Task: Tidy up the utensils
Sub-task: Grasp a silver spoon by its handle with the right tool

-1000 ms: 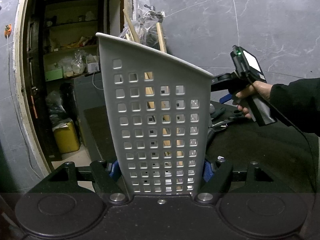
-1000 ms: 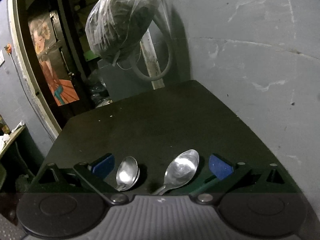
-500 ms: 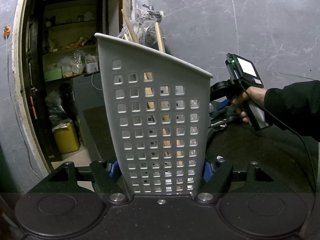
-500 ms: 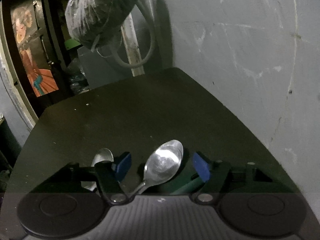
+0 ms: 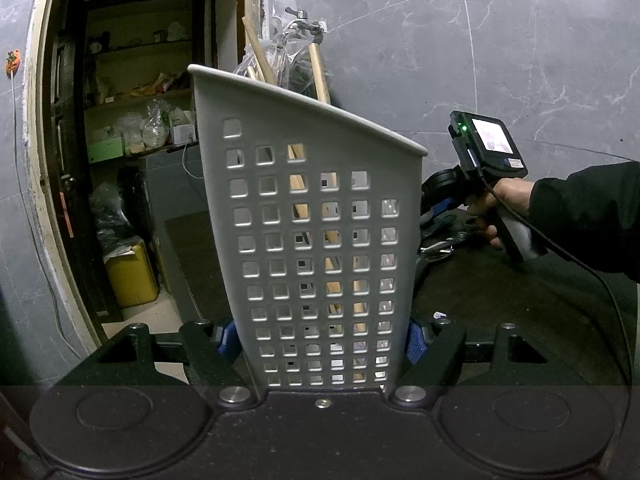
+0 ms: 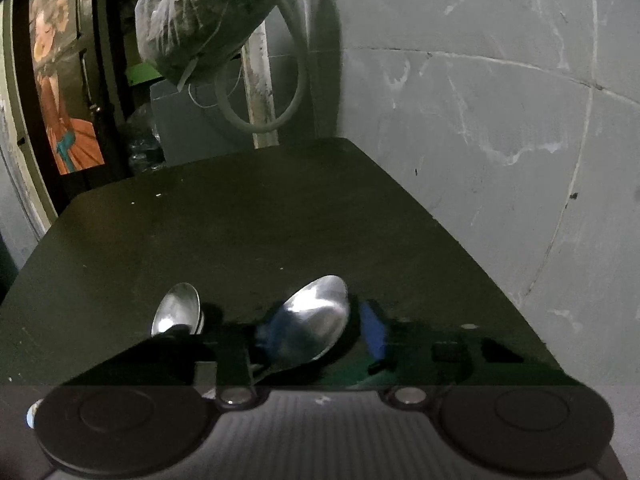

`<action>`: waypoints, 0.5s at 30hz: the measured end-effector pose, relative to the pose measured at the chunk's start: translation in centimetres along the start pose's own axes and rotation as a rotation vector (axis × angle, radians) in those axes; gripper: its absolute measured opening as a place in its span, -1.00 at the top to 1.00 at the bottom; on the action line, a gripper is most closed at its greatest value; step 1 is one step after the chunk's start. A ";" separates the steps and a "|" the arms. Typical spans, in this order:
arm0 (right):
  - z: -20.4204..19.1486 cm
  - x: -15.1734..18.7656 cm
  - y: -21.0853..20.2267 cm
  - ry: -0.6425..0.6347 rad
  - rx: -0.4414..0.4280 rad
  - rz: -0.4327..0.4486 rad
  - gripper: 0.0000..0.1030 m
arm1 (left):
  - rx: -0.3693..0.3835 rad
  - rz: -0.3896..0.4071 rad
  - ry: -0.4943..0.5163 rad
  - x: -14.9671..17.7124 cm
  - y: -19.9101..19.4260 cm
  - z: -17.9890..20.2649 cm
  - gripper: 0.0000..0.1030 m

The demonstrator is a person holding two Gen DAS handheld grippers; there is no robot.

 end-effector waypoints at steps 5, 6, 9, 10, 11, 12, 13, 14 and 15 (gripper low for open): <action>0.4 0.1 -0.2 0.004 -0.007 -0.007 0.50 | 0.001 0.000 0.000 0.0 0.1 0.0 -0.47; 0.8 0.0 -0.2 0.018 -0.014 -0.015 0.52 | 0.001 0.000 0.000 0.0 0.1 0.0 -0.47; 1.5 0.0 -0.3 0.037 -0.033 -0.031 0.59 | 0.001 0.000 0.000 0.0 0.0 0.0 -0.47; 1.6 0.1 -0.5 0.035 -0.036 -0.030 0.63 | 0.001 0.000 0.000 0.0 0.0 0.0 -0.47; 1.7 0.1 -0.7 0.033 -0.038 -0.027 0.67 | 0.000 0.000 -0.001 0.0 0.1 0.0 -0.47; 1.8 0.1 -0.8 0.031 -0.039 -0.022 0.70 | 0.000 0.000 -0.001 0.0 0.0 0.0 -0.47; 2.0 0.2 -1.0 0.027 -0.043 -0.016 0.74 | 0.000 -0.001 0.000 0.0 0.0 0.0 -0.47; 2.1 0.2 -1.1 0.025 -0.048 -0.014 0.75 | 0.000 -0.002 0.000 0.0 0.0 0.0 -0.47; 2.2 0.3 -1.2 0.031 -0.055 -0.014 0.76 | 0.001 -0.001 0.000 0.0 0.0 0.0 -0.47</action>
Point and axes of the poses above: each gripper's, at about its wrist camera, not at the fingertips, and y roughly the way its jaws point, z to its right, x to its underside, the point moved 2 cm from there along y, roughly the way its jaws point, and after that the axes turned 15 degrees about x, right-handed, at the moved point
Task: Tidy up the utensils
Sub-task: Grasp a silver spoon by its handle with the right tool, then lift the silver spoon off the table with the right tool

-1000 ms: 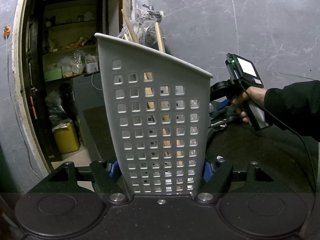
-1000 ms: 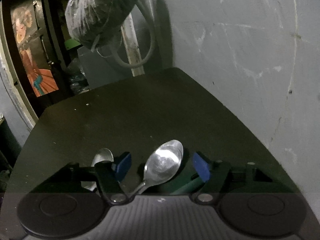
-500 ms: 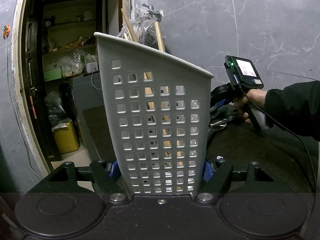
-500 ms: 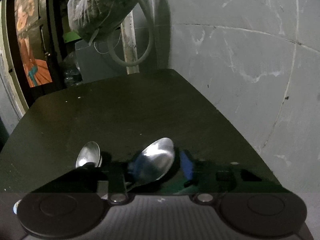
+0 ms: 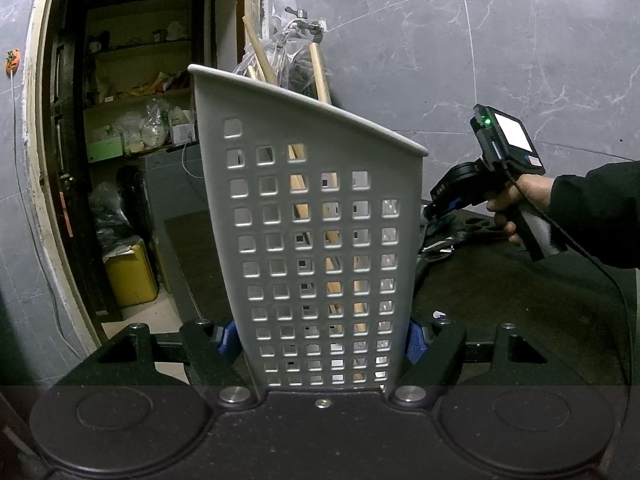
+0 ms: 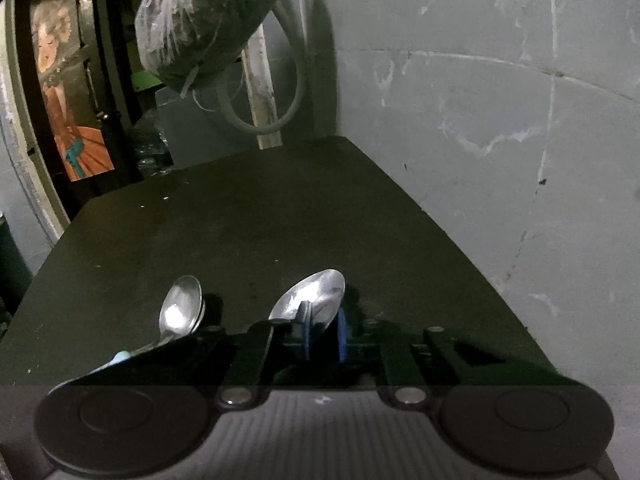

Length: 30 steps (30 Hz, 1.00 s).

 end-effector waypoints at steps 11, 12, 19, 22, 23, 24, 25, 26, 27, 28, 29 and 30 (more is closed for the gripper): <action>0.6 1.0 -3.8 0.042 -0.097 0.065 0.87 | 0.001 -0.002 -0.009 0.1 0.2 -0.2 -0.47; 0.6 1.1 -4.3 0.038 -0.105 0.075 0.88 | 0.000 -0.003 -0.008 0.1 0.3 -0.2 -0.47; 0.6 1.7 -7.9 0.037 -0.169 0.120 0.95 | -0.002 -0.002 -0.013 0.0 0.2 -0.1 -0.47; 0.7 2.0 -9.7 0.049 -0.186 0.166 0.97 | -0.002 0.000 -0.018 0.1 0.2 -0.1 -0.47; 0.7 2.1 -10.4 0.052 -0.192 0.184 0.97 | -0.002 0.001 -0.019 0.1 0.2 -0.1 -0.47; 0.7 2.2 -11.2 0.056 -0.200 0.204 0.97 | -0.001 0.002 -0.021 0.2 0.1 -0.2 -0.47; 0.7 2.3 -11.9 0.058 -0.205 0.221 0.97 | -0.001 0.003 -0.023 0.2 0.1 -0.2 -0.47; 0.7 2.5 -12.5 0.059 -0.212 0.238 0.97 | 0.000 0.004 -0.026 0.2 0.1 -0.2 -0.47; 0.6 2.7 -13.2 0.060 -0.219 0.254 0.97 | 0.000 0.005 -0.028 0.2 0.1 -0.3 -0.47; 0.6 2.9 -13.7 0.060 -0.226 0.267 0.97 | 0.001 0.005 -0.032 0.2 0.1 -0.4 -0.46; 0.5 3.2 -14.2 0.061 -0.231 0.278 0.97 | 0.002 0.006 -0.036 0.3 0.0 -0.4 -0.46; 0.5 3.5 -14.7 0.065 -0.235 0.291 0.97 | 0.003 0.006 -0.041 0.2 0.0 -0.5 -0.46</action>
Point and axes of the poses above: each gripper's, at about its wrist camera, not at the fingertips, and y roughly the way its jaws point, z to its right, x to its underside, the point moved 2 cm from there along y, roughly the way its jaws point, and after that the axes turned 15 degrees about x, right-handed, at the moved point
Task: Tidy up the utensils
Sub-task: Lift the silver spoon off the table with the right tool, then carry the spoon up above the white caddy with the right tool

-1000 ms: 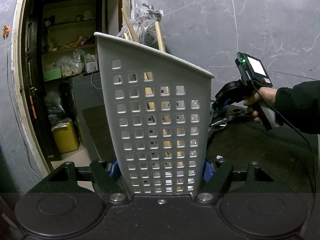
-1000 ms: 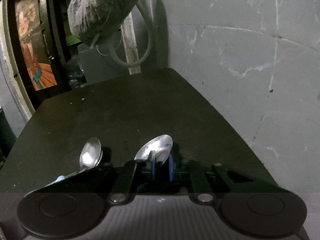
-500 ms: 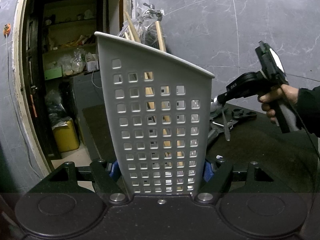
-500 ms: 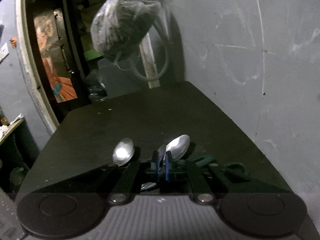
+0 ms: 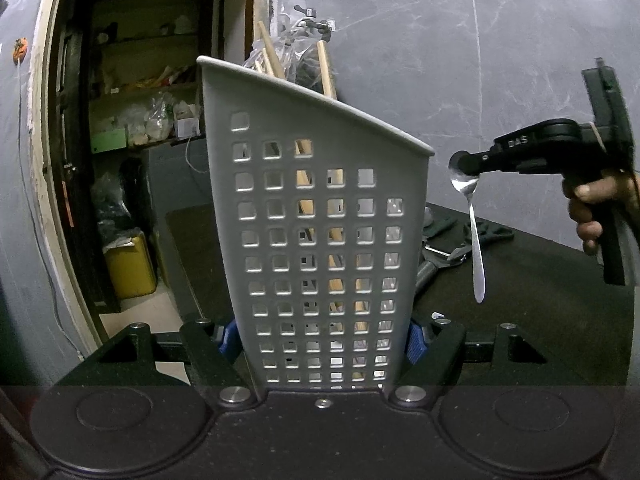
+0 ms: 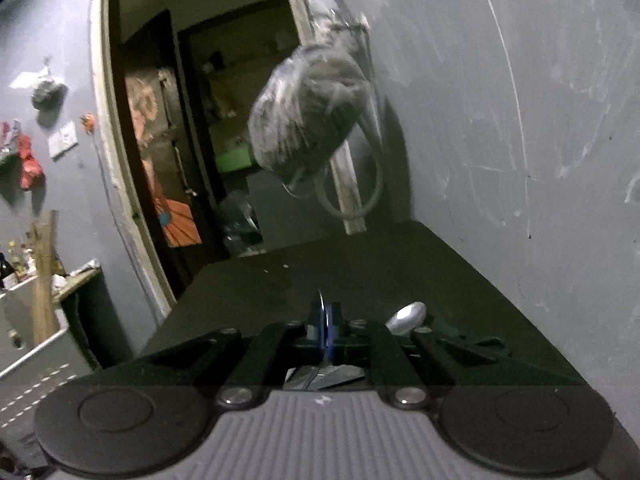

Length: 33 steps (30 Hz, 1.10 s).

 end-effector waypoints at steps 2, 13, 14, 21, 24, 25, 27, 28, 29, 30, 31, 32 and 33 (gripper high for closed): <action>-0.2 0.2 -0.8 0.005 -0.009 0.016 0.97 | -0.002 0.000 -0.005 0.0 0.0 0.0 -0.46; -1.3 -0.6 -5.0 0.012 -0.061 0.126 0.97 | -0.024 -0.010 -0.006 -0.2 0.0 0.7 -0.46; -1.4 -0.9 -5.5 0.013 -0.067 0.143 0.97 | -0.025 -0.010 -0.006 -0.3 0.0 0.7 -0.46; -3.2 -3.3 -9.2 0.084 -0.166 0.286 0.97 | -0.024 -0.009 -0.009 -0.3 -0.1 0.8 -0.46; -4.1 -3.9 -9.7 0.109 -0.210 0.320 0.97 | -0.022 -0.008 -0.013 -0.4 -0.2 0.7 -0.46; -4.5 -4.2 -9.7 0.116 -0.223 0.325 0.97 | -0.022 -0.009 -0.013 -0.4 -0.2 0.7 -0.46; -5.4 -4.9 -9.7 0.127 -0.253 0.333 0.96 | -0.022 -0.009 -0.014 -0.4 -0.2 0.7 -0.46; -5.7 -5.3 -9.7 0.133 -0.267 0.339 0.96 | -0.022 -0.009 -0.015 -0.4 -0.2 0.7 -0.46; -6.1 -5.6 -9.7 0.139 -0.283 0.348 0.96 | -0.022 -0.009 -0.014 -0.4 -0.2 0.7 -0.46; -6.4 -6.1 -9.9 0.142 -0.299 0.361 0.96 | -0.023 -0.009 -0.014 -0.4 -0.2 0.7 -0.46; -6.7 -6.4 -10.1 0.144 -0.311 0.374 0.96 | -0.023 -0.009 -0.013 -0.4 -0.2 0.7 -0.46; -7.1 -6.6 -10.4 0.148 -0.320 0.388 0.96 | -0.023 -0.008 -0.012 -0.4 -0.2 0.7 -0.46; -7.4 -6.8 -10.8 0.150 -0.330 0.406 0.96 | -0.022 -0.008 -0.013 -0.4 -0.2 0.7 -0.46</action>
Point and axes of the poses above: each gripper's, at about its wrist camera, not at the fingertips, and y roughly the way its jaws point, z to its right, x to its underside, the point moved 2 cm from there along y, roughly the way its jaws point, and after that the axes turned 15 degrees about x, right-handed, at the moved point
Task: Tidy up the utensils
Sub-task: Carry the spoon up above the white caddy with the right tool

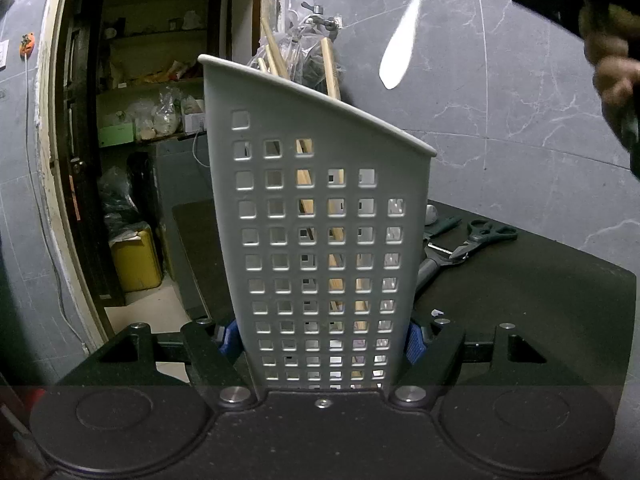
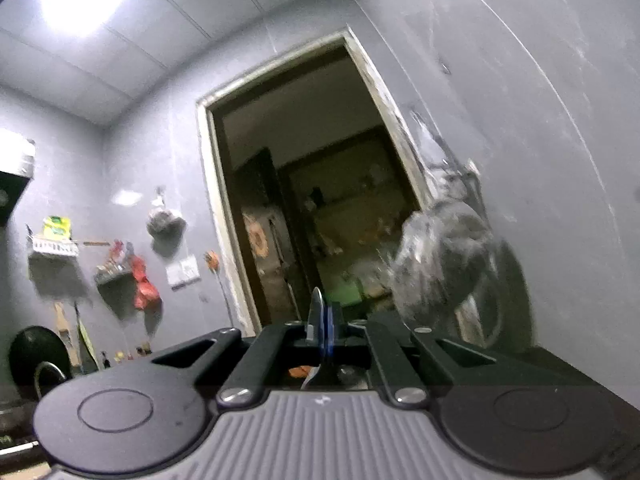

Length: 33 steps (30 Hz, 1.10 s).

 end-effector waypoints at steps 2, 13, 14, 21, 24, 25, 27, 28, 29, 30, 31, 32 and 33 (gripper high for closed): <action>-0.9 -0.2 -0.5 -0.001 -0.028 0.031 0.96 | 0.001 0.000 -0.003 0.0 0.0 0.0 -0.46; -5.6 3.4 -0.7 -0.109 -0.121 0.001 0.96 | 0.002 0.001 -0.004 0.0 0.0 0.0 -0.46; -5.9 3.8 -0.8 -0.132 -0.119 0.001 0.96 | 0.002 0.000 -0.004 0.0 0.0 0.0 -0.46; -7.8 6.8 -1.9 -0.249 -0.139 -0.040 0.96 | 0.002 0.000 -0.004 0.0 0.0 0.0 -0.46; -8.0 7.7 -2.1 -0.261 -0.145 -0.066 0.96 | 0.002 0.000 -0.004 0.0 0.0 0.0 -0.45; -8.0 7.9 -2.2 -0.262 -0.144 -0.072 0.95 | 0.002 0.000 -0.004 0.0 0.0 0.0 -0.46; -8.0 8.2 -2.2 -0.262 -0.142 -0.085 0.95 | 0.002 0.000 -0.005 0.0 0.0 0.0 -0.46; -7.9 8.3 -2.3 -0.260 -0.141 -0.089 0.95 | 0.002 0.000 -0.004 0.0 0.0 0.0 -0.46; -7.7 8.3 -2.3 -0.256 -0.137 -0.086 0.95 | 0.002 0.000 -0.004 0.0 0.0 0.0 -0.46; -7.6 8.3 -2.3 -0.256 -0.132 -0.085 0.95 | 0.002 0.000 -0.004 0.0 0.0 0.0 -0.46; -7.5 8.3 -2.4 -0.256 -0.129 -0.085 0.95 | 0.002 0.000 -0.004 0.0 0.0 0.0 -0.46; -7.4 8.3 -2.5 -0.254 -0.125 -0.086 0.96 | 0.002 0.000 -0.004 0.0 0.0 0.0 -0.46; -7.3 8.3 -2.5 -0.255 -0.123 -0.088 0.95 | 0.002 0.000 -0.004 0.0 0.0 0.0 -0.46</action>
Point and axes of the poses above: each gripper's, at about its wrist camera, not at the fingertips, and y roughly the way its jaws point, z to its right, x to its underside, the point moved 2 cm from there along y, roughly the way its jaws point, and after that the axes turned 15 degrees about x, right-handed, at the moved point
